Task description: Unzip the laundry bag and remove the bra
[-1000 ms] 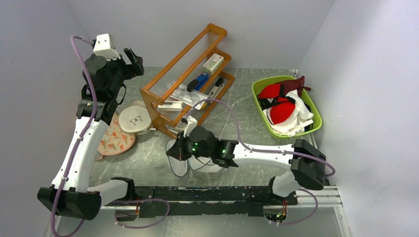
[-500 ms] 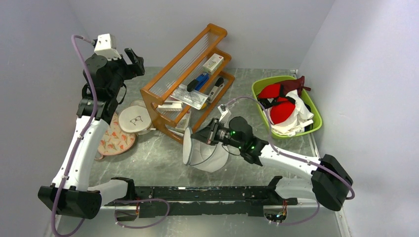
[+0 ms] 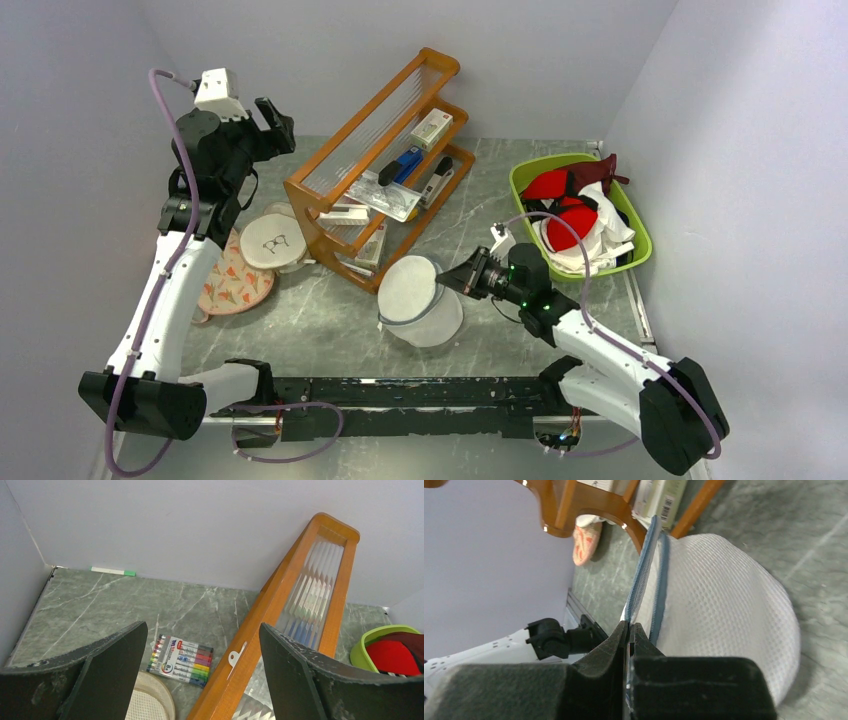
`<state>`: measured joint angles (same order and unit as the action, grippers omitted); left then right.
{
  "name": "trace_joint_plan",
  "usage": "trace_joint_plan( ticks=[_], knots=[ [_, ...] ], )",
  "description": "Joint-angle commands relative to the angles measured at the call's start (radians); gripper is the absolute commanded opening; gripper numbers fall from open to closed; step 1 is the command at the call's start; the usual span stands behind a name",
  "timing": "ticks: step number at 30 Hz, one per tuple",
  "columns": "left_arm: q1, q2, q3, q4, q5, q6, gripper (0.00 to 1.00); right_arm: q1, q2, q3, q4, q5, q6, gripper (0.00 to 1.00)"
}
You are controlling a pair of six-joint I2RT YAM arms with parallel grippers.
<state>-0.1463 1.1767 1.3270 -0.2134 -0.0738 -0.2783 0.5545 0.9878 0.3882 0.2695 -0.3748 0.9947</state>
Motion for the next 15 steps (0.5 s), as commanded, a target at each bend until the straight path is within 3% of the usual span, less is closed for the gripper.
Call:
trace_joint_plan(
  ticks=[1, 15],
  knots=[
    [0.010, -0.004, 0.012, 0.028, 0.034, -0.011, 0.93, -0.034, -0.034, -0.048, -0.075, -0.032, -0.062, 0.00],
    [0.010, 0.001, 0.013, 0.024, 0.032, -0.010, 0.93, -0.053, 0.085, -0.187, -0.015, 0.016, -0.147, 0.00]
  ],
)
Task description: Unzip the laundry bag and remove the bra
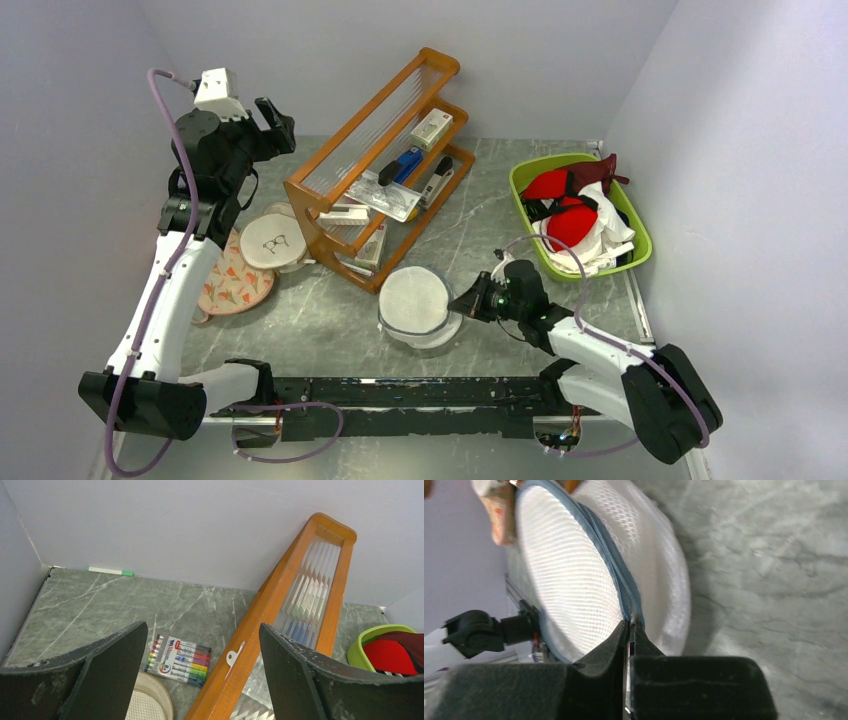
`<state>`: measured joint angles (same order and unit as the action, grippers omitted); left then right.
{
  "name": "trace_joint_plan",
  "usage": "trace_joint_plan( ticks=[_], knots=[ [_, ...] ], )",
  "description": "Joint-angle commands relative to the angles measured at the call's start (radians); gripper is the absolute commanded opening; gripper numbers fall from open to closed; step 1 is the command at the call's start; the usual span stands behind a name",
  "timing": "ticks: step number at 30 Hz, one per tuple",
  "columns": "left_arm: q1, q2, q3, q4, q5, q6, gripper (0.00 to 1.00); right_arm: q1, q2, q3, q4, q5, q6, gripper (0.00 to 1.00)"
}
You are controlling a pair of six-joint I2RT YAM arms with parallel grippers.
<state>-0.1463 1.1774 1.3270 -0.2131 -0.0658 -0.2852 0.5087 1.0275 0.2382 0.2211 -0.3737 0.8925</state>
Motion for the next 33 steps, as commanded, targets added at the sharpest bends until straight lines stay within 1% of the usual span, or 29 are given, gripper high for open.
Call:
trace_joint_plan(
  ticks=[1, 7, 13, 16, 20, 24, 29, 32, 33],
  knots=[
    [0.010, 0.001, 0.015, 0.022, 0.025, -0.004, 0.93, -0.007, 0.064, -0.043, 0.043, 0.018, -0.051, 0.00],
    [0.010, 0.001, 0.014, 0.024, 0.033, -0.006, 0.93, -0.007, 0.150, -0.042, 0.098, 0.024, -0.096, 0.00],
    [0.006, 0.005, 0.015, 0.025, 0.039, -0.004, 0.93, -0.007, 0.094, -0.005, 0.028, 0.029, -0.142, 0.00],
    [-0.003, 0.001, 0.012, 0.028, 0.037, 0.001, 0.93, -0.008, 0.069, 0.035, -0.043, 0.055, -0.178, 0.10],
    [-0.008, 0.003, 0.011, 0.030, 0.047, 0.000, 0.93, -0.009, 0.036, 0.100, -0.125, 0.098, -0.220, 0.17],
    [-0.022, 0.005, 0.009, 0.033, 0.052, 0.010, 0.93, -0.010, -0.024, 0.167, -0.206, 0.160, -0.262, 0.30],
    [-0.066, 0.004, 0.004, 0.044, 0.054, 0.053, 0.93, -0.011, -0.067, 0.249, -0.291, 0.231, -0.327, 0.53],
    [-0.094, 0.001, 0.000, 0.057, 0.071, 0.086, 0.94, -0.011, -0.061, 0.328, -0.365, 0.307, -0.390, 0.67],
    [-0.108, 0.001, 0.000, 0.060, 0.088, 0.103, 0.94, -0.011, -0.060, 0.357, -0.386, 0.332, -0.412, 0.73]
  ],
)
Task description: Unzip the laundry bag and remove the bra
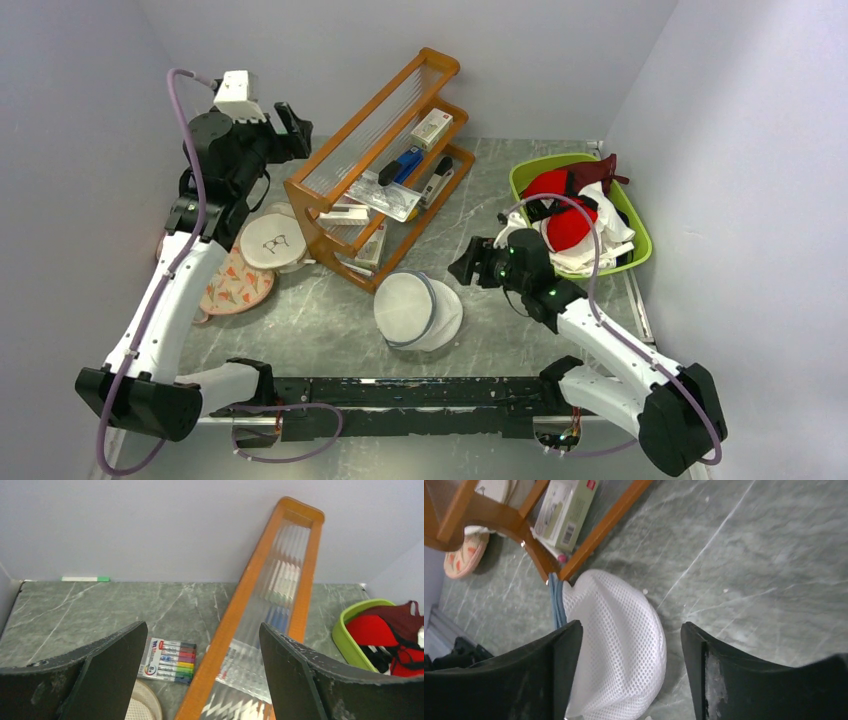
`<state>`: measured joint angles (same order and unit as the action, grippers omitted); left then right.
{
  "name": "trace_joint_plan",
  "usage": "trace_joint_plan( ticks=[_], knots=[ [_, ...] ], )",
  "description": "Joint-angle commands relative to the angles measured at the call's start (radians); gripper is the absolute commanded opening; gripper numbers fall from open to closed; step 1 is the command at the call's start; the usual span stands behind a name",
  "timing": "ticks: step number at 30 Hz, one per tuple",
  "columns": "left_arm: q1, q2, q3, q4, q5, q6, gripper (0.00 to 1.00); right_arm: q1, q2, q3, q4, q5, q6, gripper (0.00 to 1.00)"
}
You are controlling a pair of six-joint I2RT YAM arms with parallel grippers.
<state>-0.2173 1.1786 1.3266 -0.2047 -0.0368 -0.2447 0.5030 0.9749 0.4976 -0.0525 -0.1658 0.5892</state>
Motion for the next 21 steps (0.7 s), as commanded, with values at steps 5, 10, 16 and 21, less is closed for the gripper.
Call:
trace_joint_plan(
  ticks=[5, 10, 16, 21],
  knots=[
    [-0.109, -0.009, -0.010, 0.074, 0.114, 0.132, 0.94, -0.049, -0.015, 0.278, -0.243, 0.271, -0.224, 0.91],
    [-0.206, -0.038, 0.004, 0.055, 0.100, 0.203, 0.95, -0.071, -0.076, 0.488, -0.363, 0.399, -0.308, 1.00],
    [-0.276, -0.081, 0.125, -0.055, 0.087, 0.221, 0.95, -0.072, -0.175, 0.777, -0.496, 0.513, -0.407, 1.00],
    [-0.276, -0.130, 0.248, -0.116, 0.107, 0.226, 0.98, -0.072, -0.240, 0.918, -0.492, 0.547, -0.505, 1.00]
  ],
)
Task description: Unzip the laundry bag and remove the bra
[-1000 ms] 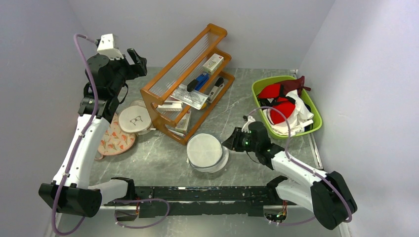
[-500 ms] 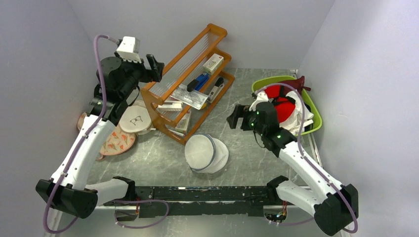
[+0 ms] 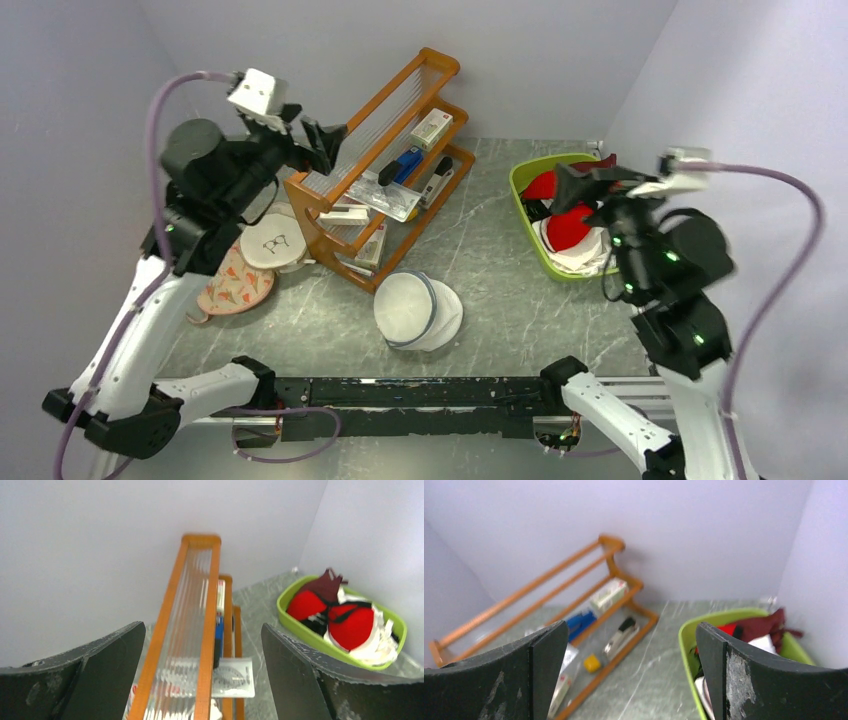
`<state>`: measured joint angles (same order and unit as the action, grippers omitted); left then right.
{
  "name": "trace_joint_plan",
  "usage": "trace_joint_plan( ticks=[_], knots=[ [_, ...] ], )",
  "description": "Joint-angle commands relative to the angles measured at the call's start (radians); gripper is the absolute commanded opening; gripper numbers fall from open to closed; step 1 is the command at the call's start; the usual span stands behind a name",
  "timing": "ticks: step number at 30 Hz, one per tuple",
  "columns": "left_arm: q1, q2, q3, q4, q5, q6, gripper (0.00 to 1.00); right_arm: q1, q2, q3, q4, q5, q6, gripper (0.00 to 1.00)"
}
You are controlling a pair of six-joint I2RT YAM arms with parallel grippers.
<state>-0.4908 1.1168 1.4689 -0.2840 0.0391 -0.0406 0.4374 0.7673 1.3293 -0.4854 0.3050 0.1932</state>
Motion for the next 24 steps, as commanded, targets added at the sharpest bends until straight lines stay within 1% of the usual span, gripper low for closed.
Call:
trace_joint_plan(
  ticks=[1, 4, 9, 15, 24],
  knots=[
    [-0.003, -0.076, 0.124, -0.045, 0.028, 0.021, 0.98, -0.006, -0.028, 0.114, -0.069, 0.094, -0.121, 1.00],
    [-0.003, -0.101, 0.161, -0.071, 0.003, 0.005, 0.98, -0.006, -0.036, 0.161, -0.062, 0.105, -0.146, 1.00],
    [-0.003, -0.166, 0.132, -0.058, -0.038, -0.031, 0.99, -0.006, -0.069, 0.163, -0.033, 0.118, -0.131, 1.00],
    [-0.003, -0.159, 0.133, -0.118, -0.025, -0.058, 0.98, -0.006, -0.060, 0.159, -0.055, 0.182, -0.092, 1.00],
    [-0.003, -0.160, 0.111, -0.118, -0.032, -0.065, 0.98, -0.006, -0.062, 0.148, -0.054, 0.205, -0.093, 1.00]
  ],
)
